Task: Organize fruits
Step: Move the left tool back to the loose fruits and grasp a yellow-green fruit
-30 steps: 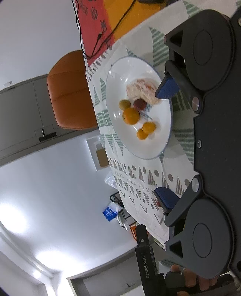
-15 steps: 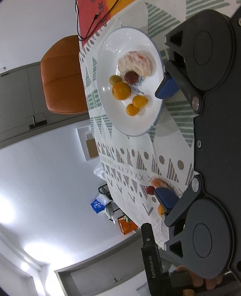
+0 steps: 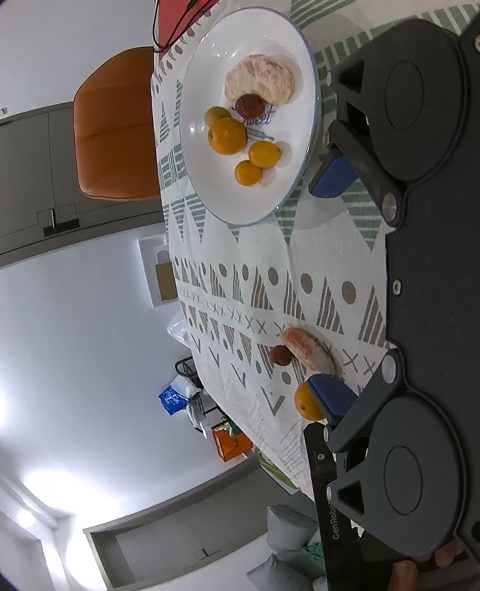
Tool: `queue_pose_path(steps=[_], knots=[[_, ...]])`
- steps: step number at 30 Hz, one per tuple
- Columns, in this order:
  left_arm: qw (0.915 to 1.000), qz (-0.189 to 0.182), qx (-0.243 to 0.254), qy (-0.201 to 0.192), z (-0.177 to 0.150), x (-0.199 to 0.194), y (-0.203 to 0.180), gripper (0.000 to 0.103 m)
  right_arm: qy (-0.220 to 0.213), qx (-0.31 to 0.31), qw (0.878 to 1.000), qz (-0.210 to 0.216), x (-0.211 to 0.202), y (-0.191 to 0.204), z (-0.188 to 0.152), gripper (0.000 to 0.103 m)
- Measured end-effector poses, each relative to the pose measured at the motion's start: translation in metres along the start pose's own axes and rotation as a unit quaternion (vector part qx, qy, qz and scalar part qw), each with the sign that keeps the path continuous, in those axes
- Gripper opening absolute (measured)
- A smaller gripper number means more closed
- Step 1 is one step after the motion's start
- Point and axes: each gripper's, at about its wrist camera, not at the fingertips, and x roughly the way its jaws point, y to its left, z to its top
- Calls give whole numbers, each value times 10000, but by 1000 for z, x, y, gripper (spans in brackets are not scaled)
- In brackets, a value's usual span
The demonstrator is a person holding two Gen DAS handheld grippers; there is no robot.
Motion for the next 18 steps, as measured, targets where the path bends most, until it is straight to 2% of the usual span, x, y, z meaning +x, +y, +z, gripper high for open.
queue_pose_path(steps=[7, 11, 13, 14, 16, 18], knots=[[9999, -51, -3, 88, -5, 8, 2, 87, 88, -57, 9999, -16, 7, 5, 0, 103], [9997, -93, 25, 229, -11, 17, 2, 81, 144, -70, 9999, -27, 13, 7, -1, 103], [9993, -177, -16, 315, -13, 21, 3, 75, 179, -67, 9998, -30, 16, 7, -2, 103], [9994, -179, 12, 287, -14, 21, 3, 71, 193, -70, 9998, -31, 17, 8, -2, 103], [9991, -298, 48, 287, -13, 21, 4, 54, 221, -75, 9997, -26, 21, 9, -3, 103], [9982, -465, 7, 374, -11, 20, 5, 22, 238, -83, 9997, -13, 24, 11, -3, 103]])
